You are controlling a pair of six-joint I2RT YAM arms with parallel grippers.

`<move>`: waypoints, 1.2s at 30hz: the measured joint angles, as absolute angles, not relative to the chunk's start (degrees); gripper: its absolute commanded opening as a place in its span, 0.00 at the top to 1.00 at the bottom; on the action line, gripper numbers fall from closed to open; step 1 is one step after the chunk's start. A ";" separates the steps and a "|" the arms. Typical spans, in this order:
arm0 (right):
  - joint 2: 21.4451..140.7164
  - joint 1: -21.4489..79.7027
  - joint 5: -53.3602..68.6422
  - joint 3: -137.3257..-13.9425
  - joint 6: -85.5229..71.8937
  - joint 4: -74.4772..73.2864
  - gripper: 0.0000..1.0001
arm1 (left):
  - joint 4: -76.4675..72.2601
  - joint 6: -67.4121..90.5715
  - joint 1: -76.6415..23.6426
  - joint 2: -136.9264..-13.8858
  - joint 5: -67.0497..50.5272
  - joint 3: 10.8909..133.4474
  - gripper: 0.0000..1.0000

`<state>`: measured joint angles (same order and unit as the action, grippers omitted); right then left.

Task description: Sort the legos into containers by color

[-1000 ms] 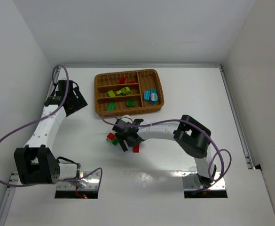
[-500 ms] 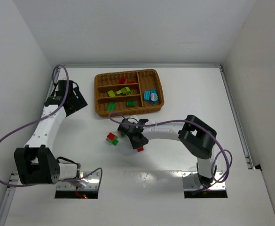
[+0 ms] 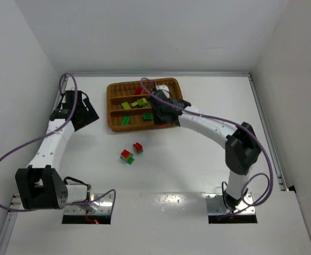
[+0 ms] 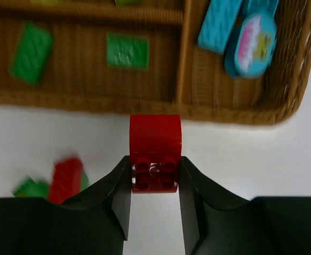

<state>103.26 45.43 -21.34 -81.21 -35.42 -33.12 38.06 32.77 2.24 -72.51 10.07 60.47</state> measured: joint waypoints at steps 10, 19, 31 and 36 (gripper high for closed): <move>125.03 36.77 -19.31 -112.29 -29.45 -25.32 0.78 | 38.04 31.97 2.24 -72.51 10.28 60.47 0.23; 142.63 31.55 -15.35 -129.82 -25.45 -16.60 0.70 | 38.04 31.97 2.24 -72.51 7.77 60.58 0.23; 151.94 29.34 -11.90 -138.12 -25.02 -11.14 0.38 | 38.04 31.97 2.24 -72.93 7.05 60.58 0.23; 151.94 29.04 -11.68 -138.17 -24.84 -10.33 0.24 | 38.06 31.97 2.24 -73.12 6.85 60.60 0.23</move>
<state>151.94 29.04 -11.68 -138.17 -24.84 -10.33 38.06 31.97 2.24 -73.12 6.85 60.60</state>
